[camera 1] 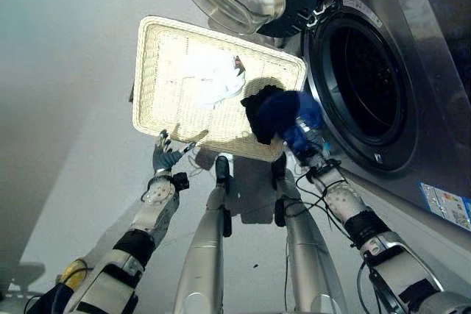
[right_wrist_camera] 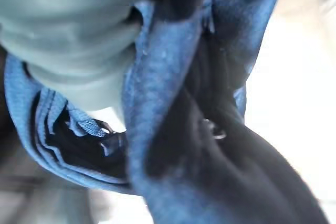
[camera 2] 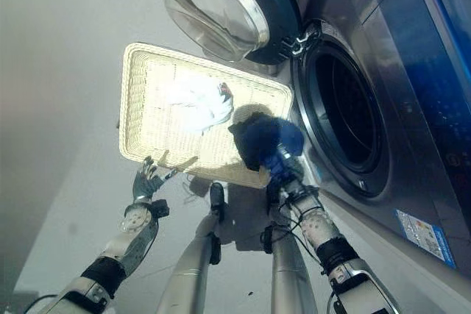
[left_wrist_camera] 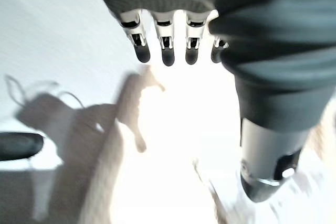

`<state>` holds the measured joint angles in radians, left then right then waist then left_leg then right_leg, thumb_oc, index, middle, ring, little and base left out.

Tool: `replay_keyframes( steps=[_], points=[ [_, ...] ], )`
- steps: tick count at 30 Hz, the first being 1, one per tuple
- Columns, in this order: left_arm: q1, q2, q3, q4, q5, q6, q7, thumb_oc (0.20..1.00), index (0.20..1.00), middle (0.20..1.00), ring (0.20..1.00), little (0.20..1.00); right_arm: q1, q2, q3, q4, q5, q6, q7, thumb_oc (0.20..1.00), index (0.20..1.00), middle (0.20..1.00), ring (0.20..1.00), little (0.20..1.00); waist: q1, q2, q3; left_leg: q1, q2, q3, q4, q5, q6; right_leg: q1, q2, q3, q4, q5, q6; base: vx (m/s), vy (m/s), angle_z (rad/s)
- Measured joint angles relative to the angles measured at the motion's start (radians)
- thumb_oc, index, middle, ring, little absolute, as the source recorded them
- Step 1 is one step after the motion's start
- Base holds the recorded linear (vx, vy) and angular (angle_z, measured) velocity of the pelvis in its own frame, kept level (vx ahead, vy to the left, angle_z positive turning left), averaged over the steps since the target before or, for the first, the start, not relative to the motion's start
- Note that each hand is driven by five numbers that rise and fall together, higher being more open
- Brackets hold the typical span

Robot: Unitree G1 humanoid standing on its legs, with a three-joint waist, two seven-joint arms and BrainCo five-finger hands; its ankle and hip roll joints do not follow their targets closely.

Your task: Put the clothes into the washing machine.

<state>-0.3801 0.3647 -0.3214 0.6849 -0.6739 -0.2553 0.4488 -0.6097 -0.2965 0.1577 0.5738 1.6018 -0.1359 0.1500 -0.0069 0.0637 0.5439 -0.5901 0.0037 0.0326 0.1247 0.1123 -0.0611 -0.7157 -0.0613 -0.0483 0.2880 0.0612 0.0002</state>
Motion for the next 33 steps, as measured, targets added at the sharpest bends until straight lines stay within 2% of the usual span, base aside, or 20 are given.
replay_keyframes(
  steps=[2,5,8,9,10,11,12,13,15,17,19,22,23,24,25,27,29,30,33],
  points=[
    [0.033,-0.029,0.001,0.030,-0.012,-0.018,-0.008,1.000,1.000,1.000,1.000,1.000,-0.048,-0.004,-0.078,-0.001,0.072,-0.057,-0.027,0.200,0.200,0.200,0.200,0.200,0.002,0.017,0.000,0.000,-0.003,0.012,0.001,0.000,0.001,-0.012,-0.004,0.012,0.015,-0.003,0.002,0.06,0.091,-0.07],
    [0.077,-0.087,-0.001,0.067,-0.017,-0.047,-0.027,1.000,1.000,1.000,1.000,1.000,-0.131,-0.045,-0.197,0.000,0.198,-0.186,-0.097,0.200,0.200,0.200,0.200,0.200,0.001,0.061,-0.002,-0.004,-0.008,0.019,0.001,0.004,0.006,-0.023,-0.008,0.019,0.028,-0.005,0.004,0.05,0.078,-0.03],
    [0.111,-0.104,-0.001,0.101,-0.024,-0.073,-0.065,1.000,1.000,1.000,1.000,1.000,-0.244,-0.115,-0.281,0.042,0.311,-0.422,-0.231,0.200,0.200,0.200,0.200,0.200,0.010,0.071,-0.004,0.000,-0.006,0.031,0.003,0.003,0.005,-0.030,-0.002,0.036,0.035,-0.004,0.003,0.04,-0.023,-0.12],
    [0.109,-0.108,-0.001,0.101,-0.030,-0.080,-0.074,1.000,1.000,1.000,1.000,1.000,-0.244,-0.105,-0.281,0.040,0.322,-0.471,-0.247,0.200,0.200,0.200,0.200,0.200,0.022,0.071,-0.004,-0.001,-0.005,0.034,0.005,0.004,0.005,-0.031,0.001,0.038,0.036,-0.004,0.003,-0.01,-0.111,-0.06],
    [0.109,-0.109,-0.002,0.090,-0.030,-0.087,-0.087,1.000,1.000,1.000,1.000,1.000,-0.261,-0.098,-0.291,0.032,0.354,-0.564,-0.293,0.200,0.200,0.200,0.200,0.200,0.033,0.072,-0.005,-0.004,-0.004,0.034,0.006,0.001,0.002,-0.036,0.002,0.039,0.040,-0.005,0.001,0.00,-0.118,-0.02],
    [0.108,-0.108,-0.003,0.080,-0.030,-0.089,-0.098,1.000,1.000,1.000,1.000,1.000,-0.276,-0.102,-0.306,0.030,0.368,-0.627,-0.313,0.200,0.200,0.200,0.200,0.200,0.042,0.073,-0.005,-0.010,-0.004,0.033,0.009,0.001,0.002,-0.044,0.002,0.039,0.045,-0.006,0.000,-0.02,-0.110,0.06],
    [0.105,-0.101,-0.014,0.058,-0.046,-0.097,-0.114,1.000,1.000,1.000,1.000,1.000,-0.305,-0.106,-0.317,0.029,0.379,-0.746,-0.322,1.000,1.000,1.000,1.000,1.000,0.060,0.076,-0.007,-0.032,-0.005,0.028,0.020,0.000,0.000,-0.061,0.003,0.038,0.053,-0.008,-0.001,0.00,-0.049,0.11],
    [0.099,-0.085,-0.026,0.044,-0.051,-0.091,-0.129,1.000,1.000,1.000,1.000,1.000,-0.325,-0.114,-0.317,0.024,0.379,-0.836,-0.356,1.000,1.000,1.000,1.000,1.000,0.070,0.076,-0.007,-0.051,-0.007,0.022,0.035,0.001,0.002,-0.078,0.001,0.036,0.065,-0.010,-0.001,-0.01,-0.010,0.10],
    [0.095,-0.065,-0.030,0.034,-0.055,-0.082,-0.147,1.000,1.000,1.000,1.000,1.000,-0.348,-0.115,-0.319,-0.008,0.374,-0.931,-0.433,1.000,1.000,1.000,1.000,1.000,0.078,0.076,-0.007,-0.074,-0.011,0.023,0.044,0.001,0.003,-0.098,-0.003,0.037,0.070,-0.010,-0.001,0.01,0.062,0.04],
    [0.093,-0.057,-0.032,0.030,-0.062,-0.078,-0.153,1.000,1.000,1.000,1.000,1.000,-0.346,-0.116,-0.319,-0.029,0.352,-0.949,-0.511,1.000,1.000,1.000,1.000,1.000,0.075,0.076,-0.007,-0.074,-0.017,0.024,0.045,0.000,0.007,-0.102,-0.009,0.040,0.076,-0.011,0.001,0.04,0.082,0.01],
    [0.093,-0.054,-0.034,0.024,-0.072,-0.077,-0.158,1.000,1.000,1.000,1.000,1.000,-0.342,-0.115,-0.320,-0.048,0.347,-0.942,-0.543,1.000,1.000,1.000,1.000,1.000,0.073,0.076,-0.007,-0.074,-0.020,0.025,0.045,-0.001,0.010,-0.103,-0.012,0.043,0.076,-0.012,0.003,0.02,0.016,0.00],
    [0.095,-0.055,-0.055,0.016,-0.086,-0.063,-0.169,1.000,1.000,1.000,1.000,1.000,-0.306,-0.114,-0.326,-0.060,0.362,-0.788,-0.542,1.000,1.000,1.000,1.000,1.000,0.057,0.076,-0.007,-0.061,-0.029,0.034,0.056,-0.009,0.021,-0.093,-0.021,0.054,0.090,-0.015,0.009,0.00,0.000,0.00],
    [0.096,-0.055,-0.064,0.016,-0.086,-0.062,-0.171,1.000,1.000,1.000,1.000,1.000,-0.290,-0.114,-0.324,-0.053,0.364,-0.683,-0.527,1.000,1.000,1.000,1.000,1.000,0.047,0.076,-0.007,-0.058,-0.031,0.035,0.058,-0.010,0.022,-0.089,-0.023,0.055,0.090,-0.016,0.011,-0.04,-0.016,-0.04],
    [0.097,-0.058,-0.073,0.009,-0.085,-0.062,-0.173,1.000,1.000,1.000,1.000,1.000,-0.261,-0.127,-0.308,-0.023,0.364,-0.524,-0.495,1.000,1.000,1.000,1.000,1.000,0.045,0.076,-0.007,-0.055,-0.031,0.038,0.059,-0.010,0.022,-0.087,-0.023,0.056,0.089,-0.019,0.017,0.00,-0.027,-0.06],
    [0.097,-0.061,-0.077,0.005,-0.085,-0.062,-0.172,1.000,1.000,1.000,1.000,1.000,-0.240,-0.134,-0.302,-0.007,0.366,-0.415,-0.477,1.000,1.000,1.000,1.000,1.000,0.045,0.076,-0.007,-0.054,-0.030,0.041,0.061,-0.010,0.022,-0.086,-0.022,0.057,0.089,-0.017,0.016,-0.04,-0.030,-0.08],
    [0.097,-0.062,-0.084,0.005,-0.084,-0.062,-0.172,1.000,1.000,1.000,1.000,1.000,-0.223,-0.135,-0.298,0.025,0.366,-0.306,-0.443,1.000,1.000,1.000,1.000,1.000,0.042,0.076,-0.007,-0.053,-0.027,0.045,0.062,-0.013,0.018,-0.086,-0.019,0.059,0.088,-0.014,0.015,-0.02,-0.040,-0.07],
    [0.097,-0.069,-0.089,0.006,-0.082,-0.062,-0.172,1.000,1.000,1.000,1.000,1.000,-0.169,-0.133,-0.269,0.089,0.305,-0.168,-0.367,1.000,1.000,1.000,1.000,1.000,0.038,0.076,-0.007,-0.053,-0.021,0.042,0.062,-0.015,0.015,-0.084,-0.012,0.059,0.079,-0.012,0.012,-0.05,-0.031,-0.04],
    [0.099,-0.075,-0.089,0.006,-0.082,-0.062,-0.173,1.000,1.000,1.000,1.000,1.000,-0.145,-0.127,-0.258,0.113,0.242,-0.126,-0.334,1.000,1.000,1.000,1.000,1.000,0.039,0.076,-0.007,-0.053,-0.019,0.040,0.062,-0.016,0.014,-0.084,-0.009,0.059,0.074,-0.009,0.013,-0.05,-0.014,-0.06],
    [0.103,-0.082,-0.089,0.007,-0.082,-0.062,-0.174,1.000,1.000,1.000,1.000,1.000,-0.113,-0.114,-0.233,0.138,0.137,-0.079,-0.292,1.000,1.000,1.000,1.000,1.000,0.018,0.076,-0.007,-0.058,-0.017,0.037,0.062,-0.016,0.014,-0.084,-0.007,0.059,0.066,-0.006,0.015,-0.05,-0.004,-0.03]
  ],
)
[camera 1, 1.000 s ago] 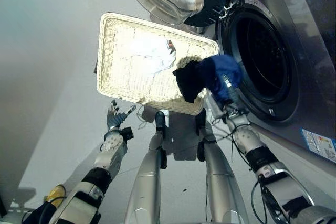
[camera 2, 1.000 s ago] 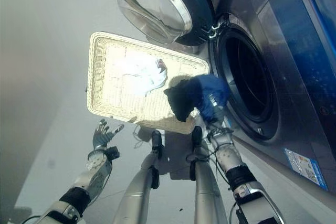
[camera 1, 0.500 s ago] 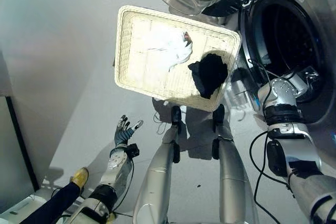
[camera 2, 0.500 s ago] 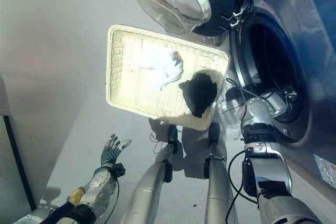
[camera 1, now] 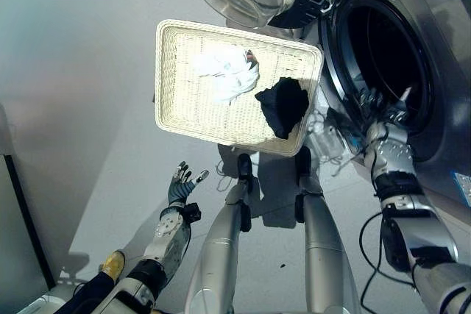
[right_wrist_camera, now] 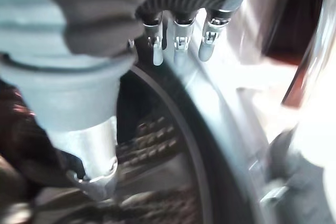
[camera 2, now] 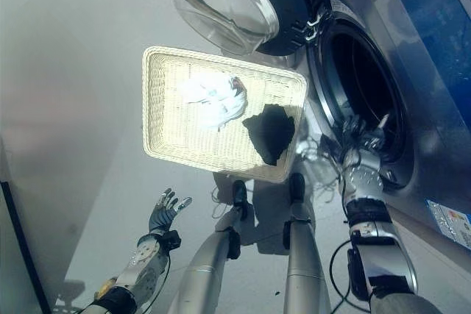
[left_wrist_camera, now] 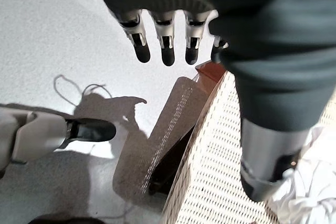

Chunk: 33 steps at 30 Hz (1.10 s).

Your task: Put the clothes into the washing machine.

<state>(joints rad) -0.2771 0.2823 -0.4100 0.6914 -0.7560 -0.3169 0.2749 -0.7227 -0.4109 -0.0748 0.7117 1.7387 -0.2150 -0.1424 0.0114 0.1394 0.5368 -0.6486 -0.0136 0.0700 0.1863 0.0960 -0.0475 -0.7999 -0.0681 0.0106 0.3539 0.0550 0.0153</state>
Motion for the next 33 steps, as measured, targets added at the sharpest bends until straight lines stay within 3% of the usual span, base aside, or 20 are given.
replay_keyframes(
  steps=[2,3,4,7,9,15,20,26,33],
  points=[
    [0.000,-0.007,0.000,-0.002,0.000,-0.002,-0.026,1.000,1.000,1.000,1.000,1.000,0.024,-0.004,0.046,0.016,-0.227,-0.032,0.022,1.000,1.000,1.000,1.000,1.000,-0.007,0.000,0.000,-0.008,0.002,0.000,0.001,0.000,-0.001,-0.001,0.003,-0.001,-0.009,0.008,0.000,-0.05,-0.001,-0.02],
    [-0.001,-0.007,0.001,-0.002,0.000,-0.002,-0.033,1.000,1.000,1.000,1.000,1.000,0.024,-0.004,0.049,0.016,-0.271,-0.042,0.023,1.000,1.000,1.000,1.000,1.000,-0.008,0.000,0.000,-0.013,0.003,0.000,0.001,0.000,-0.001,-0.004,0.003,-0.001,-0.012,0.010,0.000,-0.04,-0.001,0.00],
    [-0.001,-0.008,0.000,-0.002,-0.001,-0.003,-0.042,1.000,1.000,1.000,1.000,1.000,0.031,-0.007,0.061,0.015,-0.382,-0.082,0.012,1.000,1.000,1.000,1.000,1.000,-0.008,0.000,0.000,-0.018,0.002,-0.003,-0.001,0.000,0.000,-0.008,0.003,-0.002,-0.012,0.009,-0.001,-0.04,0.003,0.03],
    [-0.001,-0.009,0.001,0.002,-0.002,-0.004,-0.057,1.000,1.000,1.000,1.000,1.000,0.051,-0.012,0.088,0.006,-0.673,-0.177,-0.072,1.000,1.000,1.000,1.000,1.000,-0.007,0.000,0.000,-0.026,0.003,-0.018,0.000,0.000,0.000,-0.007,0.004,-0.014,-0.018,0.009,-0.004,-0.07,0.030,0.08],
    [-0.001,-0.010,0.002,0.006,-0.003,-0.006,-0.064,1.000,1.000,1.000,1.000,1.000,0.062,-0.015,0.097,-0.011,-0.818,-0.200,-0.127,1.000,1.000,1.000,1.000,1.000,-0.002,0.000,0.000,-0.028,0.003,-0.019,0.000,0.000,0.000,-0.007,0.005,-0.015,-0.023,0.010,-0.006,-0.06,0.061,0.01],
    [0.000,-0.030,0.044,0.015,-0.003,-0.022,-0.084,1.000,1.000,1.000,1.000,1.000,0.116,-0.063,0.234,-0.169,-1.372,-0.191,-0.325,1.000,1.000,1.000,1.000,1.000,-0.001,-0.001,0.001,-0.028,0.003,-0.021,0.000,0.000,0.001,-0.003,0.003,-0.019,-0.025,0.010,-0.005,-0.06,0.058,0.01],
    [0.001,-0.041,0.048,0.033,-0.003,-0.024,-0.093,1.000,1.000,1.000,1.000,1.000,0.139,-0.091,0.367,-0.305,-1.723,-0.164,-0.368,1.000,1.000,1.000,1.000,1.000,-0.018,-0.004,0.002,-0.027,0.002,-0.029,-0.001,0.003,0.004,0.004,0.000,-0.030,-0.032,0.011,-0.003,-0.08,0.032,0.04],
    [0.005,-0.052,0.055,0.039,-0.001,-0.023,-0.103,1.000,1.000,1.000,1.000,1.000,0.052,-0.125,0.543,-0.383,-1.936,-0.122,-0.323,1.000,1.000,1.000,1.000,1.000,-0.017,-0.008,0.003,-0.039,0.005,-0.060,-0.012,0.012,0.002,0.016,-0.003,-0.067,-0.049,0.013,-0.001,-0.08,-0.003,0.14],
    [0.002,-0.046,0.069,0.062,0.001,-0.024,-0.141,1.000,1.000,1.000,1.000,1.000,-0.087,-0.121,0.641,-0.355,-1.985,-0.031,-0.240,1.000,1.000,1.000,1.000,1.000,0.011,-0.009,0.003,-0.041,0.005,-0.105,-0.025,0.023,-0.003,0.040,-0.008,-0.114,-0.072,0.015,-0.004,-0.05,0.014,0.15]
  ],
)
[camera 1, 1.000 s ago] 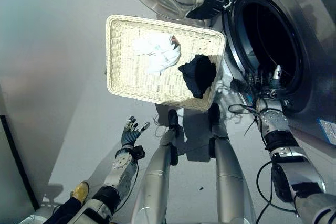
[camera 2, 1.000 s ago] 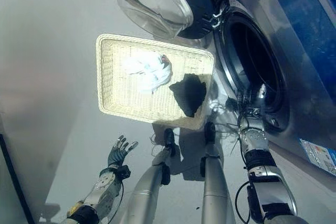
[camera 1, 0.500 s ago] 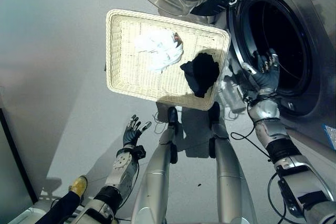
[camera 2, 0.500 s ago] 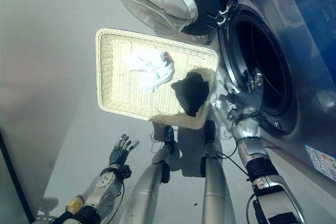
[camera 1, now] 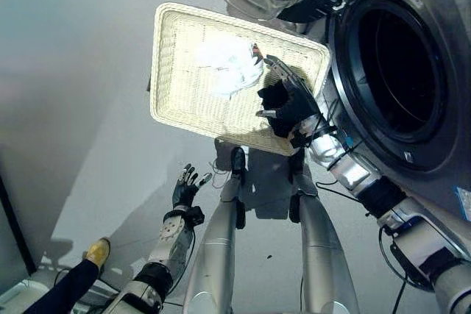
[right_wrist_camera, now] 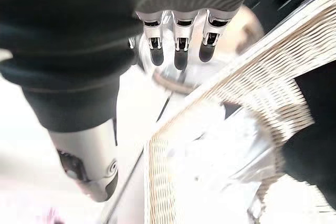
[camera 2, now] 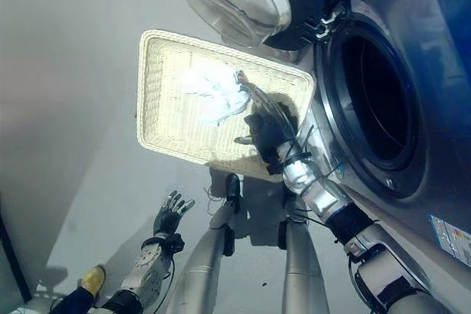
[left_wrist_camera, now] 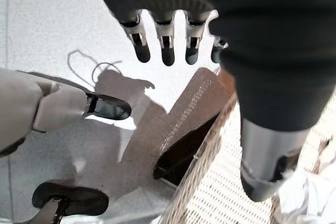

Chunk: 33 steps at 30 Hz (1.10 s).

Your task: Put the clothes into the washing machine.

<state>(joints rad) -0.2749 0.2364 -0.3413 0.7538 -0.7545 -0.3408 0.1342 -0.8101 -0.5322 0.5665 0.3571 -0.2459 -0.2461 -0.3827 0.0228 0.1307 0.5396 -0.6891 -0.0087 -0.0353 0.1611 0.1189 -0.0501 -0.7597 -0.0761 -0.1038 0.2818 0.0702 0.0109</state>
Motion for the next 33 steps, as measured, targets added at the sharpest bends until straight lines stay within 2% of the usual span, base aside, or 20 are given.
replay_keyframes(
  steps=[3,4,7,9,11,14,17,19,20,23,27,30,33],
  points=[
    [-0.002,0.005,-0.010,0.002,0.044,-0.036,-0.004,1.000,1.000,1.000,1.000,1.000,-0.038,-0.001,0.027,0.051,0.034,0.058,0.019,1.000,1.000,1.000,1.000,1.000,0.016,-0.002,-0.001,0.000,-0.003,-0.012,0.000,0.001,0.001,0.009,-0.003,-0.006,-0.003,-0.002,0.002,-0.01,0.014,0.13],
    [-0.013,0.019,-0.027,-0.030,0.112,-0.070,0.067,1.000,1.000,1.000,1.000,1.000,-0.040,0.009,0.034,0.105,0.101,0.086,0.031,1.000,1.000,1.000,1.000,1.000,0.021,-0.003,-0.001,0.000,-0.005,-0.021,0.000,0.003,0.001,0.013,-0.006,-0.015,-0.004,-0.002,0.002,0.00,0.003,0.12],
    [-0.040,0.073,-0.028,-0.125,0.257,-0.116,0.238,1.000,1.000,1.000,1.000,1.000,-0.026,0.029,0.032,0.198,0.259,0.148,0.049,1.000,1.000,1.000,1.000,1.000,0.025,-0.014,-0.001,-0.001,-0.006,-0.025,-0.003,0.011,0.003,0.018,-0.009,-0.022,-0.004,-0.006,0.004,0.01,-0.045,0.15],
    [-0.072,0.130,-0.028,-0.225,0.363,-0.110,0.371,1.000,1.000,1.000,1.000,1.000,0.019,0.049,0.018,0.219,0.328,0.155,0.064,1.000,1.000,1.000,1.000,1.000,0.024,-0.022,-0.001,-0.002,-0.008,-0.028,-0.003,0.013,0.003,0.018,-0.011,-0.024,-0.004,-0.006,0.004,0.01,-0.066,0.05],
    [-0.146,0.216,-0.020,-0.342,0.504,-0.069,0.491,1.000,1.000,1.000,1.000,1.000,0.086,0.072,0.019,0.218,0.388,0.160,0.079,1.000,1.000,1.000,1.000,1.000,0.021,-0.038,-0.001,-0.003,-0.008,-0.031,0.001,0.012,0.002,0.019,-0.011,-0.026,0.000,-0.007,0.005,0.04,-0.049,0.02],
    [-0.275,0.256,0.002,-0.366,0.600,-0.015,0.540,1.000,1.000,1.000,1.000,1.000,0.147,0.093,0.021,0.209,0.443,0.159,0.120,1.000,1.000,1.000,1.000,1.000,0.016,-0.046,-0.001,-0.003,-0.010,-0.031,0.006,0.011,0.000,0.020,-0.014,-0.027,0.003,-0.008,0.006,0.04,0.014,0.01],
    [-0.384,0.279,-0.022,-0.339,0.648,0.080,0.537,1.000,1.000,1.000,1.000,1.000,0.193,0.099,0.039,0.197,0.465,0.159,0.180,1.000,1.000,1.000,1.000,1.000,-0.032,-0.053,-0.001,-0.002,-0.015,-0.022,0.011,0.011,0.006,0.020,-0.019,-0.019,0.003,-0.008,0.007,0.06,0.084,-0.01],
    [-0.419,0.286,-0.050,-0.281,0.654,0.139,0.522,1.000,1.000,1.000,1.000,1.000,0.204,0.100,0.039,0.187,0.465,0.159,0.211,1.000,1.000,1.000,1.000,1.000,-0.042,-0.062,-0.001,-0.002,-0.015,-0.012,0.021,0.008,0.010,0.020,-0.019,-0.013,0.005,-0.007,0.009,0.05,0.081,-0.11],
    [-0.445,0.283,-0.056,-0.258,0.653,0.167,0.516,1.000,1.000,1.000,1.000,1.000,0.219,0.097,0.047,0.181,0.465,0.159,0.230,1.000,1.000,1.000,1.000,1.000,-0.071,-0.069,0.000,-0.002,-0.014,-0.004,0.024,0.005,0.010,0.016,-0.017,-0.005,0.004,-0.006,0.010,0.06,0.100,-0.16],
    [-0.477,0.284,-0.085,-0.166,0.654,0.221,0.511,1.000,1.000,1.000,1.000,1.000,0.232,0.089,0.057,0.161,0.462,0.157,0.268,1.000,1.000,1.000,1.000,1.000,-0.090,-0.086,-0.001,-0.003,-0.011,0.035,0.026,-0.005,0.015,-0.002,-0.015,0.023,0.008,-0.003,0.015,0.05,0.068,-0.23],
    [-0.495,0.269,-0.116,-0.056,0.663,0.299,0.509,1.000,1.000,1.000,1.000,1.000,0.240,0.082,0.074,0.158,0.454,0.155,0.288,1.000,1.000,1.000,1.000,1.000,-0.134,-0.087,-0.001,-0.005,-0.010,0.076,0.027,-0.016,0.018,-0.022,-0.010,0.065,0.008,0.002,0.021,0.05,0.079,-0.26],
    [-0.524,0.262,-0.117,-0.001,0.663,0.357,0.504,1.000,1.000,1.000,1.000,1.000,0.243,0.078,0.075,0.155,0.454,0.149,0.292,1.000,1.000,1.000,1.000,1.000,-0.146,-0.087,-0.001,-0.010,-0.006,0.089,0.028,-0.020,0.019,-0.035,-0.004,0.079,0.008,0.003,0.020,0.04,0.073,-0.15],
    [-0.604,0.263,-0.134,0.139,0.662,0.410,0.488,1.000,1.000,1.000,1.000,1.000,0.237,0.060,0.073,0.105,0.456,0.142,0.299,1.000,1.000,1.000,1.000,1.000,-0.158,-0.088,-0.001,-0.042,0.001,0.113,0.052,-0.035,0.020,-0.069,0.004,0.099,0.016,0.006,0.018,0.04,0.073,-0.18]
  ],
)
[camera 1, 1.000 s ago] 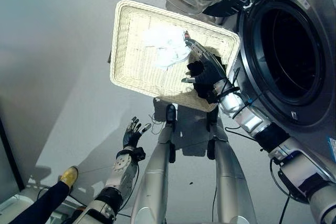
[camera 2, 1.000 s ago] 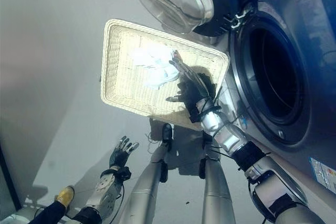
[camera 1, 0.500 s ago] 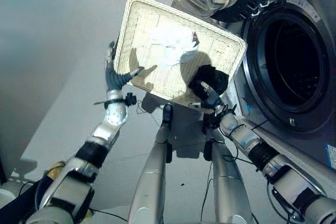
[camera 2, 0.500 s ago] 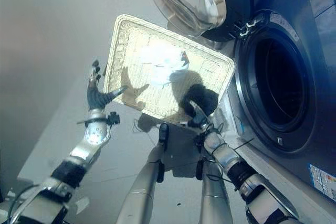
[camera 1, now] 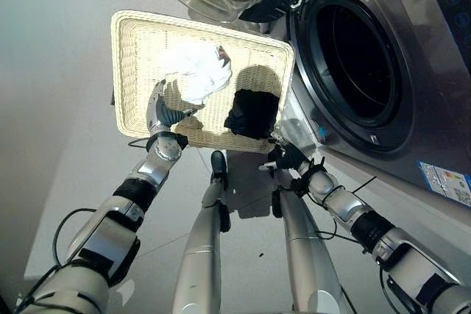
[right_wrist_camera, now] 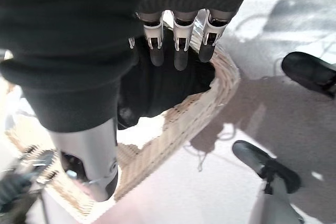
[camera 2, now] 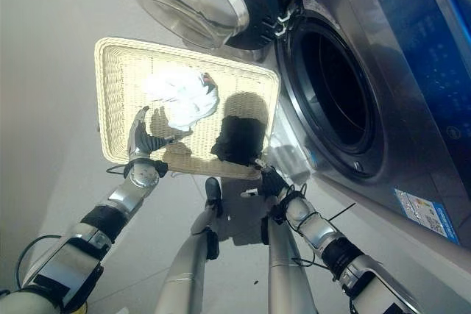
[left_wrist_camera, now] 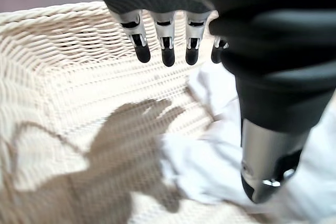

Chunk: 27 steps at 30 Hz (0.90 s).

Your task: Put the clothes into the washing machine.

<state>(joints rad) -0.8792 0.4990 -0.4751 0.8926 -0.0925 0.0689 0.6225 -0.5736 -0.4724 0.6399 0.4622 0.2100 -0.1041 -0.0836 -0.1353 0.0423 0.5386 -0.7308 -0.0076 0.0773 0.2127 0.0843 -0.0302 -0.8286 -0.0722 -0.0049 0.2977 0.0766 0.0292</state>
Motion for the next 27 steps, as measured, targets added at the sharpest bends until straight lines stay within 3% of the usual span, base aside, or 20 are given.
replay_keyframes(
  steps=[3,7,11,14,17,27],
  points=[
    [-0.056,0.014,-0.009,0.120,-0.001,0.042,-0.019,1.000,1.000,1.000,1.000,1.000,-0.031,-0.018,0.011,-0.031,0.005,0.000,0.000,1.000,1.000,1.000,1.000,1.000,-0.033,-0.003,0.001,-0.035,0.000,0.015,0.037,-0.021,0.002,-0.040,0.003,0.021,0.025,0.001,-0.002,0.04,0.083,-0.17],
    [-0.132,0.035,-0.002,0.238,-0.031,0.034,-0.011,1.000,1.000,1.000,1.000,1.000,-0.062,-0.068,0.021,-0.071,0.031,-0.001,-0.022,1.000,1.000,1.000,1.000,1.000,-0.081,-0.018,0.001,-0.078,0.004,0.054,0.114,-0.064,0.010,-0.094,0.003,0.045,0.084,-0.012,-0.005,0.05,0.086,-0.20],
    [-0.222,0.068,0.054,0.253,-0.115,-0.046,0.058,1.000,1.000,1.000,1.000,1.000,-0.042,-0.098,0.014,-0.070,0.051,-0.006,-0.052,1.000,1.000,1.000,1.000,1.000,-0.109,-0.036,0.002,-0.160,0.011,0.058,0.184,-0.085,0.010,-0.171,0.012,0.062,0.129,-0.017,-0.003,0.02,-0.024,-0.08],
    [-0.254,0.067,0.149,0.236,-0.274,-0.168,0.125,1.000,1.000,1.000,1.000,1.000,0.006,-0.081,0.016,-0.068,0.059,-0.024,-0.081,1.000,1.000,1.000,1.000,1.000,-0.122,-0.072,0.003,-0.235,0.023,0.023,0.254,-0.110,-0.008,-0.228,0.035,0.068,0.158,-0.020,-0.006,0.00,-0.100,-0.11],
    [-0.281,0.065,0.174,0.231,-0.297,-0.235,0.171,1.000,1.000,1.000,1.000,1.000,0.028,-0.063,0.022,-0.068,0.059,-0.048,-0.090,1.000,1.000,1.000,1.000,1.000,-0.124,-0.100,0.000,-0.294,0.026,-0.007,0.289,-0.117,-0.018,-0.274,0.047,0.062,0.172,-0.014,-0.009,-0.01,-0.087,-0.03],
    [-0.354,0.065,0.125,0.223,-0.276,-0.247,0.221,1.000,1.000,1.000,1.000,1.000,0.020,-0.045,0.026,-0.069,0.067,-0.098,-0.096,1.000,1.000,1.000,1.000,1.000,-0.122,-0.119,-0.002,-0.372,0.006,-0.052,0.307,-0.114,-0.007,-0.309,0.060,0.079,0.129,0.013,0.018,-0.01,-0.019,0.02]
  ],
)
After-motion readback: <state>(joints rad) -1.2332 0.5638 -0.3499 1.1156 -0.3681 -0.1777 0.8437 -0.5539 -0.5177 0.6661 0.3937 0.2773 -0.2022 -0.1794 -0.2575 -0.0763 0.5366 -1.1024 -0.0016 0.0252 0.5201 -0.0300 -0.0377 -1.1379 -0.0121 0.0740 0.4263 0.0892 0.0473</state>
